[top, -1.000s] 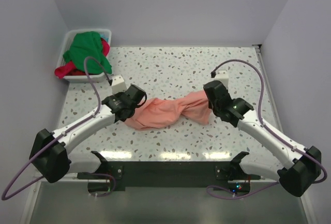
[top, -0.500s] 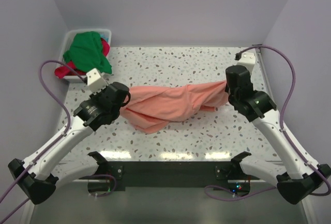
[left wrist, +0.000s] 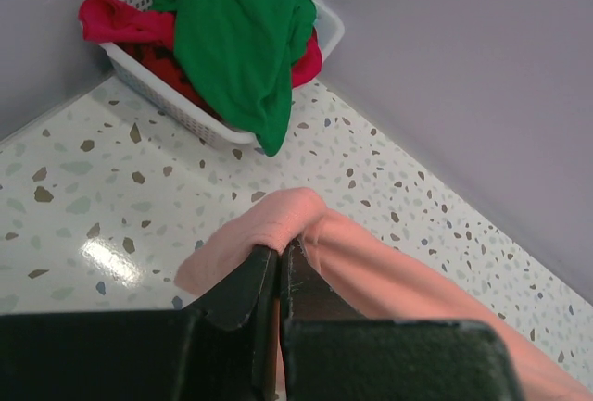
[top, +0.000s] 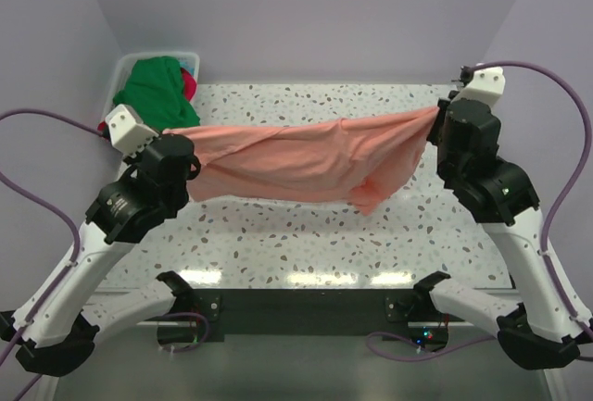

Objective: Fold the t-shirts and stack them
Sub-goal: Flatten the tshirt out

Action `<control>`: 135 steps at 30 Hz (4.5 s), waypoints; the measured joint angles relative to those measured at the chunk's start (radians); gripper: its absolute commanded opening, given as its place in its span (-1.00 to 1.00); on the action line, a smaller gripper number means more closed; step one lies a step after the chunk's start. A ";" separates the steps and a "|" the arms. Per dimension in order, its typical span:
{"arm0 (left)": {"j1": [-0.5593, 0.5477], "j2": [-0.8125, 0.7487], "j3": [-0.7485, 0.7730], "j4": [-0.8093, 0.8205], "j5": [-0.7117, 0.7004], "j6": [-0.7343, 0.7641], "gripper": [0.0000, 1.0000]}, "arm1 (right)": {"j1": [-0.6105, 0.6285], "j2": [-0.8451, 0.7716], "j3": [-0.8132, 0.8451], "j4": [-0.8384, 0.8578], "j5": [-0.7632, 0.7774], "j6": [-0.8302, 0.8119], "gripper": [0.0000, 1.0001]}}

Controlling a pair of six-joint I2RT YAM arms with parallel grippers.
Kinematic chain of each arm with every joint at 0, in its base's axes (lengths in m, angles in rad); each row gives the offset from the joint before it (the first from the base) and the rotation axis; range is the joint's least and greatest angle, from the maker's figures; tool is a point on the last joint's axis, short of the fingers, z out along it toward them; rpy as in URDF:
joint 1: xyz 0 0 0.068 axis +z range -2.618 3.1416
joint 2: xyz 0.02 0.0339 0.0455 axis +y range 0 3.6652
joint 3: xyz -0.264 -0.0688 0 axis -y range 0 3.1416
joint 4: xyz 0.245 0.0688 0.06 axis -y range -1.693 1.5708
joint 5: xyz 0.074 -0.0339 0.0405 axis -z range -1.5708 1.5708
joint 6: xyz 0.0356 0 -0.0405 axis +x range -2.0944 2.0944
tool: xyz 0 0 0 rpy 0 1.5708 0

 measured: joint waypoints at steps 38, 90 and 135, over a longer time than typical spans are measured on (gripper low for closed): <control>0.118 0.779 -0.039 0.258 -0.025 -0.110 -1.00 | -0.220 0.456 -0.347 0.465 -0.043 0.084 -1.00; 0.152 0.632 -0.237 0.343 0.266 0.091 0.96 | -0.217 0.453 -0.389 0.365 -0.448 0.109 0.88; 0.162 0.358 -0.698 0.312 0.440 -0.081 -1.00 | -0.071 0.239 -0.644 0.244 -0.343 0.255 0.56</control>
